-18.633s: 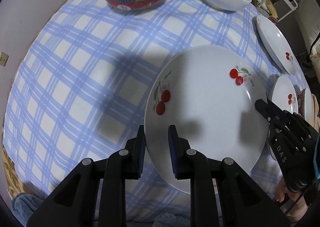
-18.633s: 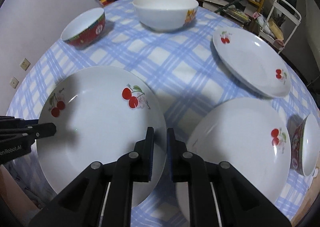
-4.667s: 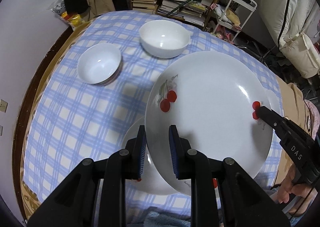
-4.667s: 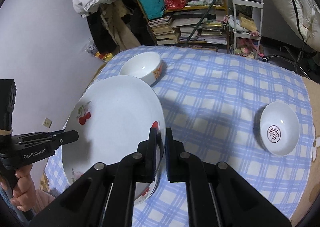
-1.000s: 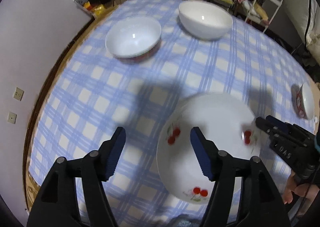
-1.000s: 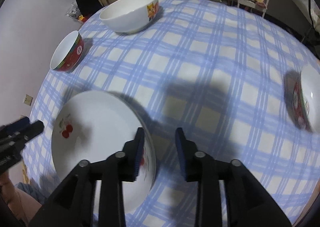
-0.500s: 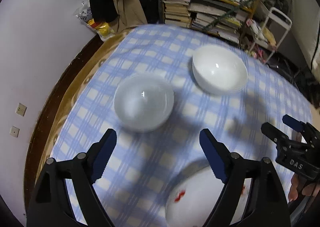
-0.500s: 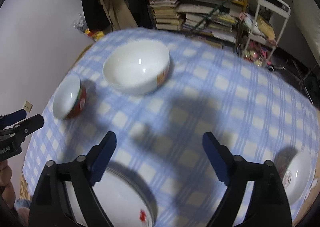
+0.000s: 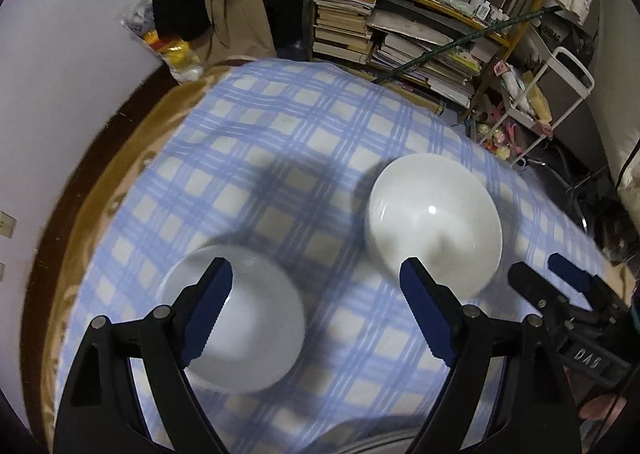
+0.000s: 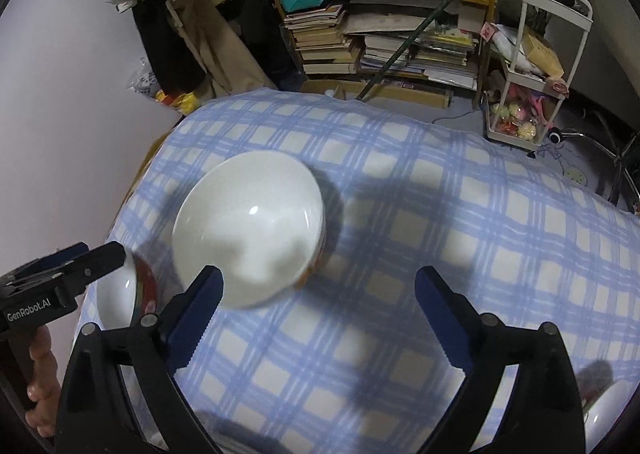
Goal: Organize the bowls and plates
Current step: 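Reach both tools to the plain white bowl and close on its rim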
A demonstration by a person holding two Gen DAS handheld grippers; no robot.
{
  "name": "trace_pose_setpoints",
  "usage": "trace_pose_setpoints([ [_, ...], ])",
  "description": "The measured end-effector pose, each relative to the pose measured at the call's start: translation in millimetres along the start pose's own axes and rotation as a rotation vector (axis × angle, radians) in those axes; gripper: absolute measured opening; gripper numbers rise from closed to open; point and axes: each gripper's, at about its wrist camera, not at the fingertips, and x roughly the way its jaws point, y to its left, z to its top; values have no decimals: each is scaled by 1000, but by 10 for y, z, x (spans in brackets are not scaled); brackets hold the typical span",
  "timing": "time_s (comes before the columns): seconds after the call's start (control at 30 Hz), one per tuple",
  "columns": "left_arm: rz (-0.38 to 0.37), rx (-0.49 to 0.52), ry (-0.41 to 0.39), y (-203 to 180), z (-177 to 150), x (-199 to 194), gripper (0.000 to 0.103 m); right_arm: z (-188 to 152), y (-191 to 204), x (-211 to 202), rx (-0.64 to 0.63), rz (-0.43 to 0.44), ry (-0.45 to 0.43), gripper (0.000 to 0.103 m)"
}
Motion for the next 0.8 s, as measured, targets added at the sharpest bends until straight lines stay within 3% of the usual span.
trace_pose_setpoints([
  [0.17, 39, -13, 22, -64, 148, 195, 85, 103, -7, 189, 14, -6, 4, 100],
  [0.3, 10, -1, 41, -90, 200, 258, 85, 115, -84, 329, 62, 19, 40, 94],
  [0.37, 12, 8, 48, -121, 222, 301, 85, 112, -111, 393, 82, 38, 52, 88],
  [0.47, 7, 8, 55, -182, 244, 366, 84, 103, -109, 492, 89, 50, 89, 70],
  [0.5, 9, 8, 54, -201, 244, 376, 81, 91, -102, 521, 86, 37, 100, 61],
  [0.53, 13, 12, 55, -228, 245, 389, 75, 78, -100, 536, 84, 29, 105, 44],
  [0.57, 24, 26, 61, -271, 242, 419, 71, 50, -96, 545, 75, 22, 97, 37],
  [0.63, 50, 52, 79, -334, 233, 473, 49, 0, -81, 559, 59, 3, 91, 23],
  [0.8, 49, 87, 127, -470, 219, 601, 25, -104, -140, 587, 117, 57, 92, 15],
])
